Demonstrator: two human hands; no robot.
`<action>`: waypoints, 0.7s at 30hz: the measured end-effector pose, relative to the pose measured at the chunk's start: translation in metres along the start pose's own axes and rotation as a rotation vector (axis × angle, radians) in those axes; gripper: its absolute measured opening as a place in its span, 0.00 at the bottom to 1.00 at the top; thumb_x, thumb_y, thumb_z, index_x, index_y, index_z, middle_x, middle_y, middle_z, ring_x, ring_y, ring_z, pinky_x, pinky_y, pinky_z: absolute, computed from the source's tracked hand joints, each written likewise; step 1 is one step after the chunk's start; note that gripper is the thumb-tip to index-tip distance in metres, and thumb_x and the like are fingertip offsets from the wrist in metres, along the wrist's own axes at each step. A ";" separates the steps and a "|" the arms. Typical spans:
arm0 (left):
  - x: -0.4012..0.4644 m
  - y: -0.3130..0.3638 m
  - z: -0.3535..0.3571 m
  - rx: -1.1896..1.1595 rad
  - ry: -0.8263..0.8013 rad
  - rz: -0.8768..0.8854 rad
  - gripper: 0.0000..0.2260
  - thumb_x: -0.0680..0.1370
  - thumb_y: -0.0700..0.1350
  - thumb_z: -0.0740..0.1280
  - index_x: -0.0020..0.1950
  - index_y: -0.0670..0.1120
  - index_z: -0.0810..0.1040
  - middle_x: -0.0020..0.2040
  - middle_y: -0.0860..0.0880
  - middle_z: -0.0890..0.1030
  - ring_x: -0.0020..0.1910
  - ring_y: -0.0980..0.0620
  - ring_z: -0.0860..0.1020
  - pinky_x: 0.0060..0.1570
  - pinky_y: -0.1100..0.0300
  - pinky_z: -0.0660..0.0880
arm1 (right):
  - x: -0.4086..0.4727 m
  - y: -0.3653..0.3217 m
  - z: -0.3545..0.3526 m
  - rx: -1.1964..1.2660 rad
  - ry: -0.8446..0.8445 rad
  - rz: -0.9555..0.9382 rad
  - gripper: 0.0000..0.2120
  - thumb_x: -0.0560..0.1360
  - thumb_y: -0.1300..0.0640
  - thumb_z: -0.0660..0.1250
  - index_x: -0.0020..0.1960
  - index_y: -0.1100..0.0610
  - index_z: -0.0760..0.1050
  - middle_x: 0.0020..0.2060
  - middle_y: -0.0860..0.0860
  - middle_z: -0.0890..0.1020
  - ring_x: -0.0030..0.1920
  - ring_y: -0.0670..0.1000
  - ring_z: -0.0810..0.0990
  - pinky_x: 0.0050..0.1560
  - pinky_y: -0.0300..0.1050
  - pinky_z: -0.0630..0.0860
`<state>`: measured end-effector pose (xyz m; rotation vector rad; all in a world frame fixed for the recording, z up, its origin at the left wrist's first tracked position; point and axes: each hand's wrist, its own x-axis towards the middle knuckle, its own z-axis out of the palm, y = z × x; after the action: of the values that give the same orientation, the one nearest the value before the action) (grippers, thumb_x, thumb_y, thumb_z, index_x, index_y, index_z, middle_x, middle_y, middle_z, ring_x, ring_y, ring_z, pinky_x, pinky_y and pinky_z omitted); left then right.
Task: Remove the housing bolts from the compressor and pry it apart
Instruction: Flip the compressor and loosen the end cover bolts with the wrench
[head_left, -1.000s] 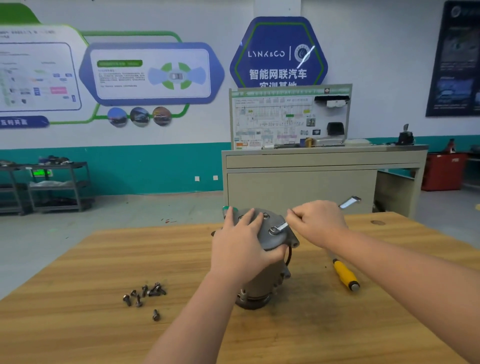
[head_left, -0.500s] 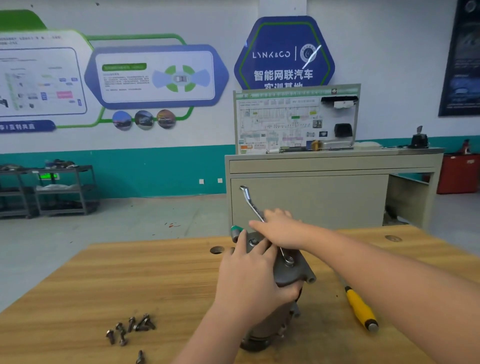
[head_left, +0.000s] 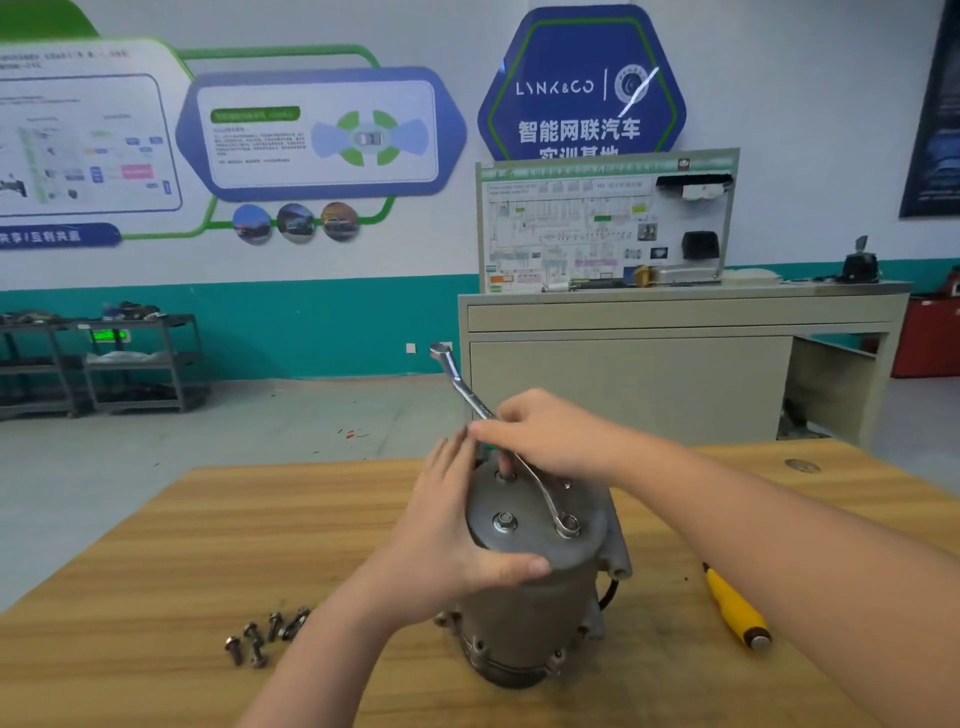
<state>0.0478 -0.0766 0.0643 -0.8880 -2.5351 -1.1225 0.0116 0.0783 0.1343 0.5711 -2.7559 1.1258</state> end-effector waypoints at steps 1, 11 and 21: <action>0.001 0.000 -0.002 0.041 -0.044 -0.007 0.54 0.57 0.74 0.70 0.76 0.62 0.49 0.77 0.66 0.46 0.73 0.72 0.42 0.73 0.68 0.49 | 0.001 0.000 -0.005 0.071 -0.056 0.032 0.16 0.80 0.51 0.62 0.35 0.56 0.72 0.25 0.47 0.79 0.18 0.42 0.68 0.20 0.32 0.63; -0.014 0.000 -0.004 0.140 -0.029 -0.180 0.64 0.52 0.82 0.63 0.79 0.53 0.46 0.67 0.72 0.44 0.75 0.57 0.54 0.73 0.59 0.57 | -0.064 0.033 -0.014 1.294 0.496 0.130 0.10 0.68 0.59 0.71 0.35 0.58 0.70 0.23 0.51 0.75 0.17 0.43 0.69 0.17 0.32 0.64; -0.017 0.022 0.044 0.405 0.297 -0.375 0.59 0.54 0.78 0.56 0.77 0.49 0.45 0.76 0.54 0.51 0.74 0.48 0.56 0.69 0.57 0.59 | -0.104 0.036 0.056 0.812 1.208 -0.199 0.19 0.68 0.34 0.70 0.34 0.49 0.77 0.28 0.49 0.83 0.23 0.51 0.81 0.27 0.47 0.78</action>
<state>0.0755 -0.0401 0.0398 -0.1369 -2.5873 -0.7104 0.0956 0.0938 0.0453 0.0915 -1.1794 1.7141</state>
